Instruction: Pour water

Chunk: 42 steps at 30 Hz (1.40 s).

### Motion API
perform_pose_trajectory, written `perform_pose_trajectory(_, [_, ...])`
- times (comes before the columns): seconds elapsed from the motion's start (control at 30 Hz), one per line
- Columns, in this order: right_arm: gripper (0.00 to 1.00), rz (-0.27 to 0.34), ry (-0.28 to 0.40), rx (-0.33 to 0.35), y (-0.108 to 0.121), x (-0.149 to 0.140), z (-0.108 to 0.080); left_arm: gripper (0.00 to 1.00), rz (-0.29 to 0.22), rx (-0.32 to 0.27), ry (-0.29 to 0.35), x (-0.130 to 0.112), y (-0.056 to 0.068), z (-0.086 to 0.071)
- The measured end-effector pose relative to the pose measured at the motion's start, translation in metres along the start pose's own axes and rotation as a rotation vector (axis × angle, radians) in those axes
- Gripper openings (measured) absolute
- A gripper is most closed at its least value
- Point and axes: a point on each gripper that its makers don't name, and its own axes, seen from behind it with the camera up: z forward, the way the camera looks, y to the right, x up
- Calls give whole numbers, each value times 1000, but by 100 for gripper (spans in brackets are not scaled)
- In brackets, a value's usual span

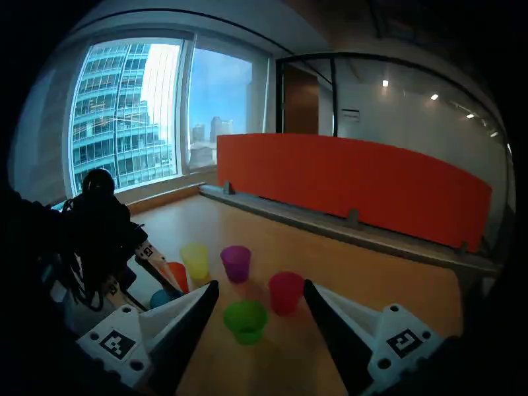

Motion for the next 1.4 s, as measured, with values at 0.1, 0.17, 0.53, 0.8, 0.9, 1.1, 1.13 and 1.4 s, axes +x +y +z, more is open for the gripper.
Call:
perform_pose_trajectory(0.1, [99,-1,3,0,-1,2,-1,86,-7,10,22,8,-2,-9])
perform_pose_trajectory(0.17, [99,-2,4,0,-1,2,-1,86,-11,19,39,13,-4,-15])
perform_pose_trajectory(0.53, [99,-5,12,-2,-4,7,-4,86,-31,67,154,54,-15,-57])
perform_pose_trajectory(0.8, [99,-7,17,0,-7,9,-3,86,-31,112,256,86,-25,-88])
perform_pose_trajectory(0.9, [99,-9,18,2,-8,10,-3,86,-32,129,296,97,-30,-100])
perform_pose_trajectory(1.1, [99,-13,19,4,-10,10,-2,86,-49,164,367,118,-43,-125])
perform_pose_trajectory(1.13, [99,-13,19,5,-11,10,-2,86,-53,171,379,121,-46,-130])
perform_pose_trajectory(1.4, [99,-11,13,6,-11,5,2,86,-72,219,463,140,-64,-163])
